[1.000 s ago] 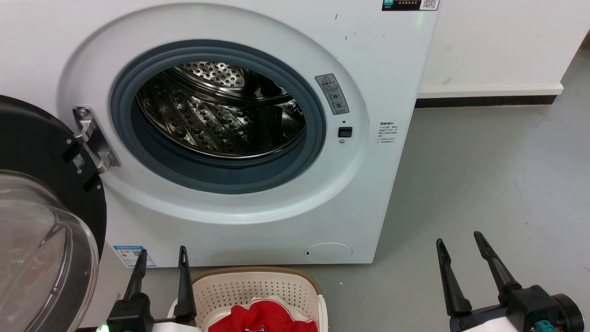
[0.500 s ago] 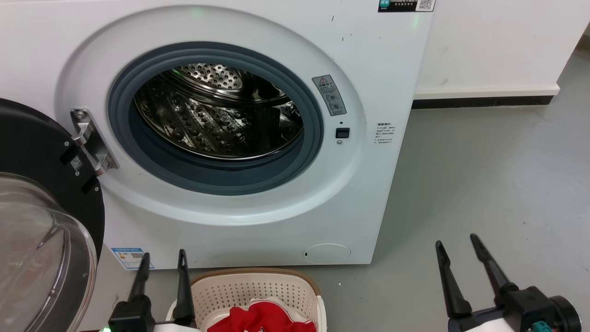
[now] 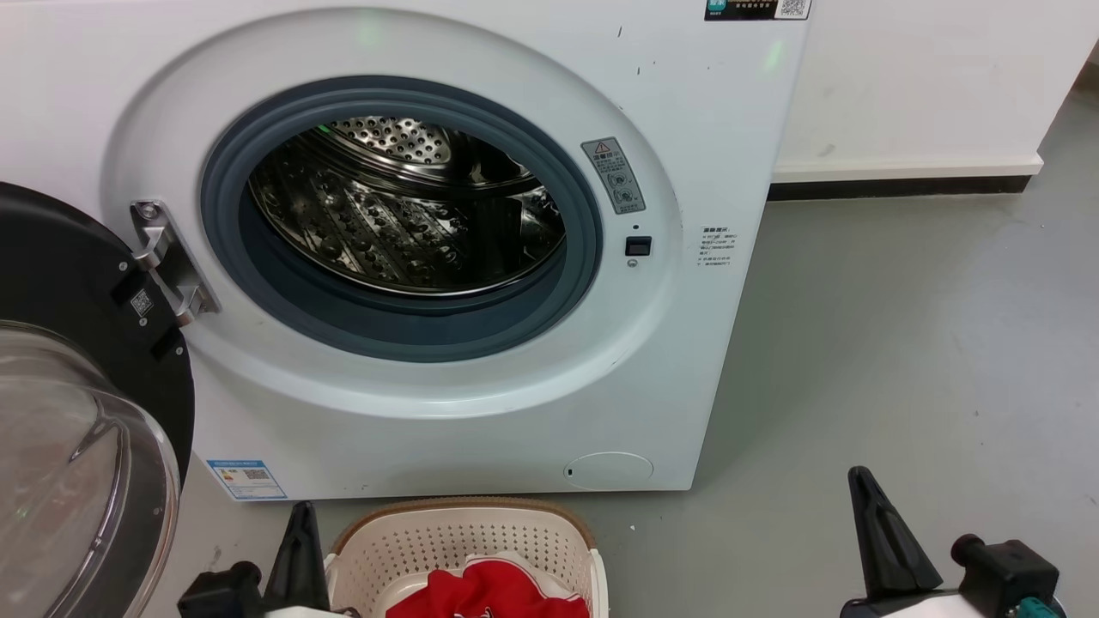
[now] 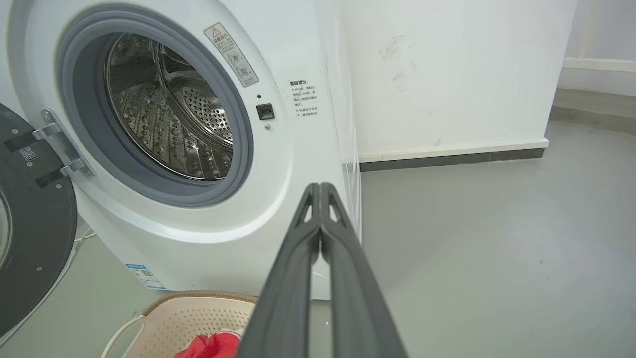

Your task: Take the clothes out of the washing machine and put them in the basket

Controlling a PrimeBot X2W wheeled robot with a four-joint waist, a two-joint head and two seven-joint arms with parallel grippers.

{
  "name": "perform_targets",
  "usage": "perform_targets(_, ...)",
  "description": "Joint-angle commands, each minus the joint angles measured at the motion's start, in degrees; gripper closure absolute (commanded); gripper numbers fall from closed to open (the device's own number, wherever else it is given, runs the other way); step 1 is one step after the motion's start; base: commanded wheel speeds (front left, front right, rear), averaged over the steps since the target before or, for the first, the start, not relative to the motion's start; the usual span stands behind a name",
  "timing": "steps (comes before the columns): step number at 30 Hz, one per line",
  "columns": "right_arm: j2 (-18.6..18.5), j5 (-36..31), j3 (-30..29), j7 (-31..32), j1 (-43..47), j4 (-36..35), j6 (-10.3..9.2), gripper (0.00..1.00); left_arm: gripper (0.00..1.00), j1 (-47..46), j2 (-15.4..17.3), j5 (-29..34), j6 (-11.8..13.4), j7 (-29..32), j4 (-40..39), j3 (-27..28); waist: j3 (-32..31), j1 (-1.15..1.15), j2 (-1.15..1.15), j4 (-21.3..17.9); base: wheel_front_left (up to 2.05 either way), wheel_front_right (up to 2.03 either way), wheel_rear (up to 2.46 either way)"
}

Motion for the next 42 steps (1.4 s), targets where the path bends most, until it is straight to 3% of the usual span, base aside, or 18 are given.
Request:
perform_targets(1, -0.4, 2.5, -0.1, 0.4, -1.5, -0.5, -0.01, 1.0, 1.0, -1.8, 0.0, -2.1, -0.4, 0.3, -0.6, 0.5, 0.0, 0.0, 0.0, 0.0, 0.0, 0.0, 0.0)
perform_targets(21, -1.4, 24.7, -1.1, 4.3, -5.0, 2.0, -0.02, 1.0, 1.0, -5.0, 0.0, -22.4, -3.2, 5.2, 1.1, 2.3, 0.4, 0.0, 0.0, 0.3, 0.0, 0.0, 0.0)
perform_targets(42, -1.8, 42.8, -2.5, 8.0, -7.6, 4.0, -0.02, 1.0, 1.0, -7.7, 0.0, -39.3, -5.5, 9.3, 2.6, 3.9, 0.7, -0.01, 0.0, 0.7, 0.0, 0.0, 0.0)
